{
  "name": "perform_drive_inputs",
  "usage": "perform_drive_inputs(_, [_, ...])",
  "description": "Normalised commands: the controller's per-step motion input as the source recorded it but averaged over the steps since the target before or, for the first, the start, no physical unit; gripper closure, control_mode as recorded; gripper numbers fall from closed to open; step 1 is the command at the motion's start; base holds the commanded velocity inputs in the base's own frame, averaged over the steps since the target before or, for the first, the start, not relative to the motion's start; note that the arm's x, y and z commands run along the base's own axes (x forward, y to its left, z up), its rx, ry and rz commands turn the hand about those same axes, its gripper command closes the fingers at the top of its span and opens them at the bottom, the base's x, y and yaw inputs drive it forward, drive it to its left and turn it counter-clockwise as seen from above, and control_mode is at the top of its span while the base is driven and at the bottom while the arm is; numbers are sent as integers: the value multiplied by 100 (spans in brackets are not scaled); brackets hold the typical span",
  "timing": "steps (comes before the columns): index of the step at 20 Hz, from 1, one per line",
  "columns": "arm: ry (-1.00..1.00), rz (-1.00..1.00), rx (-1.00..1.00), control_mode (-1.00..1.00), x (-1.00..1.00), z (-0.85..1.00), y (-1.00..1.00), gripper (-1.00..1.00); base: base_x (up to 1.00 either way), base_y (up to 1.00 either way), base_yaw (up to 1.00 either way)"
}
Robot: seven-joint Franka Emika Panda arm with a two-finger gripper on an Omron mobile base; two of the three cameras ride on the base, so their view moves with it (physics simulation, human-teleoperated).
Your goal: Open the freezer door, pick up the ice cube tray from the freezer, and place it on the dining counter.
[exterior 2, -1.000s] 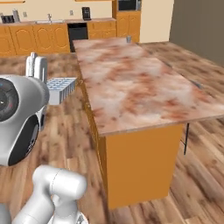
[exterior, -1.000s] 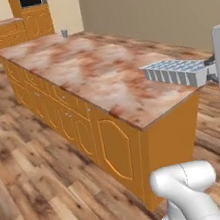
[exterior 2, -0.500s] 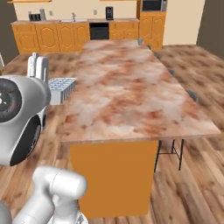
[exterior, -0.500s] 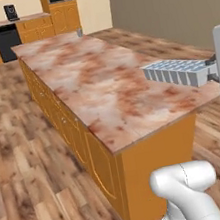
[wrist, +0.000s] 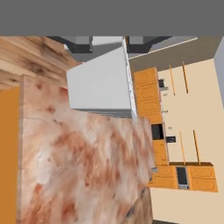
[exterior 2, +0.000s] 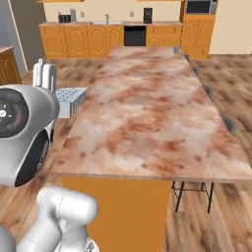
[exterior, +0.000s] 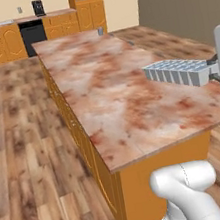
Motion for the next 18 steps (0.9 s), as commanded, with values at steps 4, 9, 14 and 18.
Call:
perform_drive_inputs(4, [0,0,0,100,0,0,0,100,59,-23,21])
perform_drive_inputs(9, [0,0,0,100,0,0,0,100,60,-29,21])
perform_drive_inputs(14, [0,8,2,-100,28,-12,-14,100,40,-23,12])
perform_drive_inputs(18, [-1,23,4,-100,68,-33,-46,100,0,0,0])
